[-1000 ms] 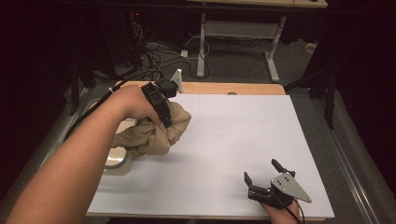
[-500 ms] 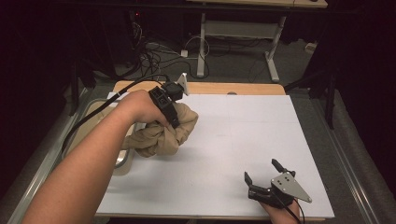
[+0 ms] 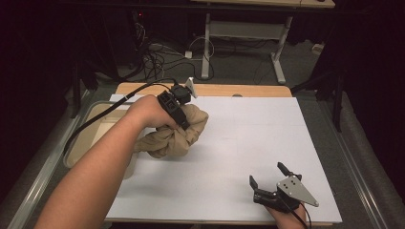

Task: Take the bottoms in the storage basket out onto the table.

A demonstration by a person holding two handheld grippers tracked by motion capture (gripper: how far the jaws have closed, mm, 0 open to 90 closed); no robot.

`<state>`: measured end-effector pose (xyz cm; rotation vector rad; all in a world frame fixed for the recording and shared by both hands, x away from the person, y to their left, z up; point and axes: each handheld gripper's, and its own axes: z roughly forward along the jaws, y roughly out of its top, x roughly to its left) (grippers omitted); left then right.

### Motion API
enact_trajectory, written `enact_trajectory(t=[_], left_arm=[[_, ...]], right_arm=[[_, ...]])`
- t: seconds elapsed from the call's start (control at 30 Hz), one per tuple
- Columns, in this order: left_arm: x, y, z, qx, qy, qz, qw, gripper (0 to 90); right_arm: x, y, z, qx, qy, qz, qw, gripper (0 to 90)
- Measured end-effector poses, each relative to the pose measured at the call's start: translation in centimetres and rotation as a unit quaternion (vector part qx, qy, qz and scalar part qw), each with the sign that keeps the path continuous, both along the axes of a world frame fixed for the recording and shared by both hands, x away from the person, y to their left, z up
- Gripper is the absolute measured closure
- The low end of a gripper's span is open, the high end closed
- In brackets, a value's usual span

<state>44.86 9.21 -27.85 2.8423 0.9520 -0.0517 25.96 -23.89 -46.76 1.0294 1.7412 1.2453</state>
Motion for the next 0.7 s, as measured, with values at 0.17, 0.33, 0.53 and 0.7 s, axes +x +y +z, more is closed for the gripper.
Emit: enact_trajectory(t=[0.17, 0.33, 0.53, 0.7], left_arm=[[0.3, -0.3, -0.5, -0.014, -0.017, -0.002, 0.9997, 54.5], [0.6, -0.4, -1.0, -0.027, -0.025, -0.001, 0.9993, 54.5], [1.2, -1.0, -2.3, -0.041, -0.041, -0.009, 0.9983, 53.9], [1.6, -1.5, -3.0, -0.044, -0.043, -0.011, 0.998, 51.3]], right_arm=[[0.0, 0.0, 0.0, 0.0, 0.001, 0.0, 1.0, 1.3], [0.1, 0.1, 0.0, 0.001, 0.0, -0.001, 1.0, 1.3], [0.1, 0.1, 0.0, 0.003, -0.001, 0.0, 1.0, 1.3], [0.2, 0.0, 0.0, 0.004, 0.0, 0.0, 1.0, 1.4]])
